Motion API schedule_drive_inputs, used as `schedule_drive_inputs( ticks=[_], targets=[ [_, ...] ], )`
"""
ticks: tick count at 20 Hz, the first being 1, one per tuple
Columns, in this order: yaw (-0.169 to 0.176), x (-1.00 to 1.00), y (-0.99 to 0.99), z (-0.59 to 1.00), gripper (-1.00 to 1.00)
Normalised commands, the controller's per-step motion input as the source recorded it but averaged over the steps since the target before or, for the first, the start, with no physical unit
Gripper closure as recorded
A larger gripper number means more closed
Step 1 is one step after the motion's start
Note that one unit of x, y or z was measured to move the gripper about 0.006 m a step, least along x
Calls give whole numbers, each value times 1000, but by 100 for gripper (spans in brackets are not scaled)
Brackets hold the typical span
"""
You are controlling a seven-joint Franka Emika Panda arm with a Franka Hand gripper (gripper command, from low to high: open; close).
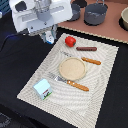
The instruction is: Interact with the objects in diverse but meaningful ways.
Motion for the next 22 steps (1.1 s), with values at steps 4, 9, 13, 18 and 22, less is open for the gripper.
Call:
schedule_drive_inputs(
  ticks=[4,9,13,18,22],
  targets=[
    [-97,756,-151,401,100],
    [-86,770,-169,314,100],
    [-91,778,-201,386,100],
    [-76,804,-172,374,100],
    [-98,791,-284,-14,100]
  ],
)
